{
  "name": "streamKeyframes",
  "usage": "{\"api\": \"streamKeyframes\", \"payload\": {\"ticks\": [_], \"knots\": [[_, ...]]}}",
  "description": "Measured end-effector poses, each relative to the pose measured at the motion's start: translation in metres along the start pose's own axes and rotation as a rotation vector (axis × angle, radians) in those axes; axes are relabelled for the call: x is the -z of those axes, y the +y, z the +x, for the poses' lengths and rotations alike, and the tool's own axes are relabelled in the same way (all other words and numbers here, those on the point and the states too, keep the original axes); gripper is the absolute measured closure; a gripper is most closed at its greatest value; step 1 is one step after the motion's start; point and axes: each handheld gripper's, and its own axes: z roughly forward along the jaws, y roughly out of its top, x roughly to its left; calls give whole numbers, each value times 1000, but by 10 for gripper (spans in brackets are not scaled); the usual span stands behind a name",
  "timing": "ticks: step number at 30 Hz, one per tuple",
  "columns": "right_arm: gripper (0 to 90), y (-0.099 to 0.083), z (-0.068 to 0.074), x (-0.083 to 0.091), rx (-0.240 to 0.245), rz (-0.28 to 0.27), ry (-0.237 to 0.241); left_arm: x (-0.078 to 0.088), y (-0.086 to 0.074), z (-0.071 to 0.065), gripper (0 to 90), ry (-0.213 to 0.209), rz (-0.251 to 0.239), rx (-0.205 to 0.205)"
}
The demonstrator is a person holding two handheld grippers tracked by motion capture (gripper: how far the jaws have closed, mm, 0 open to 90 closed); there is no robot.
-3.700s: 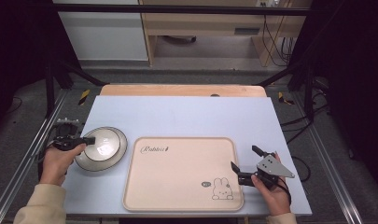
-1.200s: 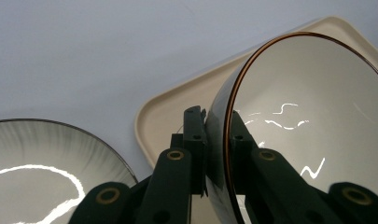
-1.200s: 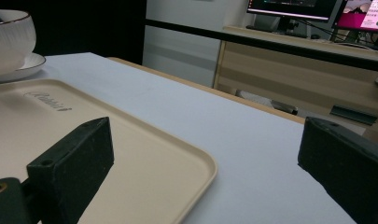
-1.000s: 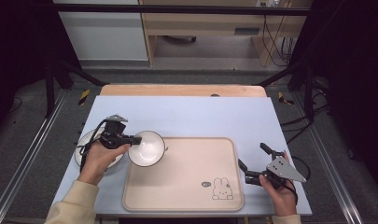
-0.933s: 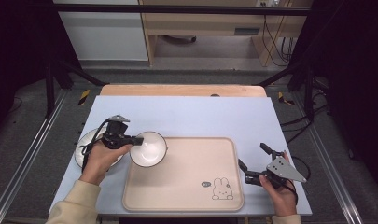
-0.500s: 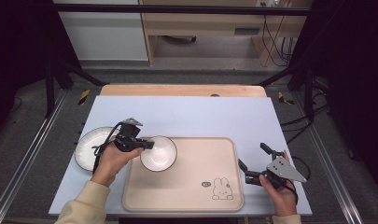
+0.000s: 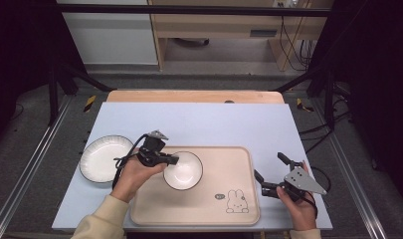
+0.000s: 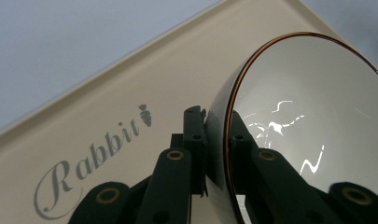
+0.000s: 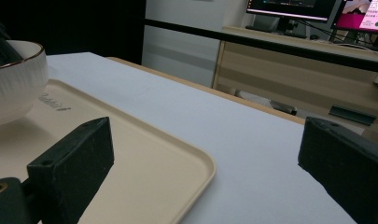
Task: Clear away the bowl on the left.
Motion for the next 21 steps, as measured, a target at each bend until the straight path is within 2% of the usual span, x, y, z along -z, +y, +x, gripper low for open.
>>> {"api": "streamKeyframes", "payload": {"ticks": [11, 21], "knots": [[36, 0, 0, 0, -2, 0, 1, -17, -2, -5, 825, -12, 41, -18], [36, 0, 0, 0, -3, 0, 1, -25, -4, -6, 824, -20, 58, -12]]}}
